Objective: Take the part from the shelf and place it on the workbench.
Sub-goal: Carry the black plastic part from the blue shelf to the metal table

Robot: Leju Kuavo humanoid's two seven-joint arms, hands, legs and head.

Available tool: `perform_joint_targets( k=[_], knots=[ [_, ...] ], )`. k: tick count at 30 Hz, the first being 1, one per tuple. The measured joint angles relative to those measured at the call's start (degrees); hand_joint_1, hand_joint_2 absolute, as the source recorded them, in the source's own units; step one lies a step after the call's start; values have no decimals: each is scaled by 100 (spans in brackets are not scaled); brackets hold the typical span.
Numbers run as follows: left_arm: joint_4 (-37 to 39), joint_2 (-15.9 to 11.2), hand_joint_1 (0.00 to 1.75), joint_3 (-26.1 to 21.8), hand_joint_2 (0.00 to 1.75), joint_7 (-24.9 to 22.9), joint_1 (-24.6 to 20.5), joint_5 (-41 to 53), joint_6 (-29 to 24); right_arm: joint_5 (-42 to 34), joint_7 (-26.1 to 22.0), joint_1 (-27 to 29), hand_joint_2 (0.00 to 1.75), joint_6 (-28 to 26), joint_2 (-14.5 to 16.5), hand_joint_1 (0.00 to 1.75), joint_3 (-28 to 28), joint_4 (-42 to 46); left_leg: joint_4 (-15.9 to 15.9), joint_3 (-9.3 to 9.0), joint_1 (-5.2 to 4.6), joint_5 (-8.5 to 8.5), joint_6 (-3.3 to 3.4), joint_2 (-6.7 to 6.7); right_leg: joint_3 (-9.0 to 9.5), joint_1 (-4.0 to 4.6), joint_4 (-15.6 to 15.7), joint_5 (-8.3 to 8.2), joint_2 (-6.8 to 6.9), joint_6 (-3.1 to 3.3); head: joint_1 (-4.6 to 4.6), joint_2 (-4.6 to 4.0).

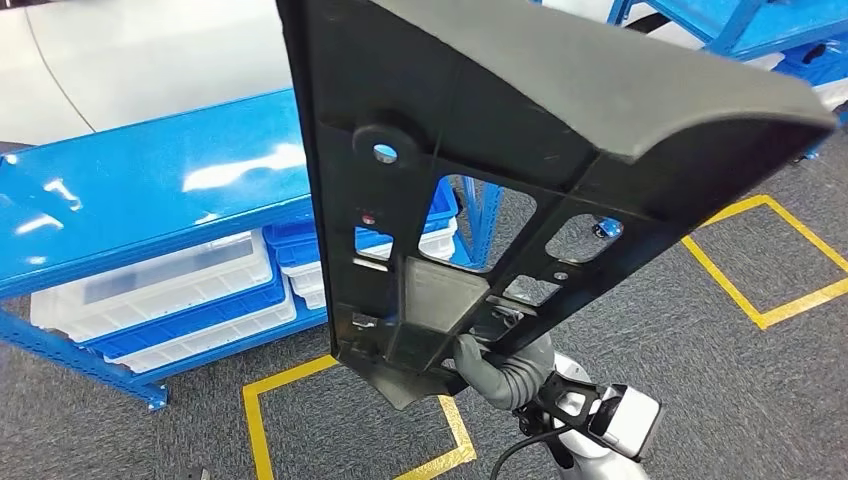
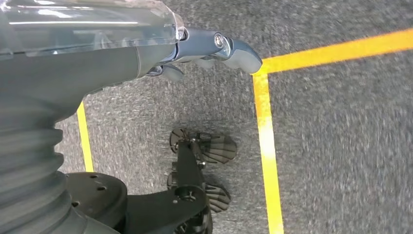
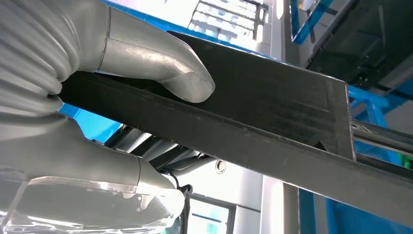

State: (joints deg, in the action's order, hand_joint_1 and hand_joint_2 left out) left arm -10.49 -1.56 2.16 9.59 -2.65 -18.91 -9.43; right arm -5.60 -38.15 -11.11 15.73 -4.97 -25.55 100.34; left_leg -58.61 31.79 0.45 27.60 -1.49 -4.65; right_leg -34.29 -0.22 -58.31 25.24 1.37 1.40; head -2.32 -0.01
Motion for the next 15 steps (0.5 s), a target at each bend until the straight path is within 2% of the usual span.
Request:
perform_joint_targets(
  k=[2,4,5,6,7,8,9,10,11,12,13,14,15],
  knots=[
    [0,-42,0,3,175,-27,-4,3,-5,-15,49,0,175,-22,7,175,0,78,-540,221,24,347,-52,274,-6,-21,19,-30,-107,52,0,1],
    [0,-84,0,3,175,-51,14,11,-3,-17,63,6,175,-55,12,175,0,114,-1316,558,25,692,-72,395,-21,-13,16,-43,-239,75,1,1],
    [0,-100,0,3,175,-56,23,16,4,-4,57,12,175,-75,12,175,0,124,-1524,651,25,728,-71,407,-26,-7,12,-49,-313,78,1,1],
    [0,-112,0,3,175,-57,27,17,14,14,45,16,175,-97,12,175,-1,136,-1515,644,25,650,-61,415,-28,-3,5,-54,-392,78,1,1],
    [0,-121,0,2,175,-56,25,7,23,33,30,16,175,-115,13,175,-1,152,-1273,529,25,472,-42,438,-28,0,-3,-58,-469,75,1,1],
    [0,-128,0,0,175,-54,22,-15,30,44,15,11,175,-128,13,175,-2,177,-875,340,25,248,-14,510,-27,0,-12,-61,-543,70,1,1],
    [0,-140,0,-3,175,-54,22,-43,33,45,-3,2,175,-133,14,175,-2,206,-476,155,27,83,20,640,-34,6,-22,-65,-611,55,1,1],
    [0,-151,0,-8,175,-57,22,-70,32,41,-19,-9,175,-129,15,175,-2,236,-158,18,28,-18,48,753,-52,5,-33,-74,-674,33,0,1],
    [0,-161,0,-14,175,-67,22,-92,28,29,-34,-13,175,-117,15,175,-2,268,24,-56,23,-52,72,837,-79,-3,-36,-90,-736,1,0,0],
    [0,-168,0,-22,175,-80,21,-111,20,13,-49,-6,175,-94,15,175,3,304,87,-76,16,-38,92,859,-108,-15,-31,-112,-794,-42,0,0],
    [0,-169,0,-30,175,-91,17,-131,10,-8,-60,9,175,-66,15,175,10,342,122,-83,12,-54,113,805,-132,-25,-19,-139,-857,-85,-1,0],
    [0,-168,0,-38,175,-103,12,-152,2,-30,-72,33,175,-36,13,175,23,383,148,-91,20,-81,142,737,-150,-28,-21,-143,-849,-121,-1,0],
    [0,-166,0,-45,175,-110,11,-166,-4,-49,-81,50,175,-10,12,175,40,421,185,-101,31,-110,177,669,-187,-16,-81,-95,-753,-149,0,1]
  ],
)
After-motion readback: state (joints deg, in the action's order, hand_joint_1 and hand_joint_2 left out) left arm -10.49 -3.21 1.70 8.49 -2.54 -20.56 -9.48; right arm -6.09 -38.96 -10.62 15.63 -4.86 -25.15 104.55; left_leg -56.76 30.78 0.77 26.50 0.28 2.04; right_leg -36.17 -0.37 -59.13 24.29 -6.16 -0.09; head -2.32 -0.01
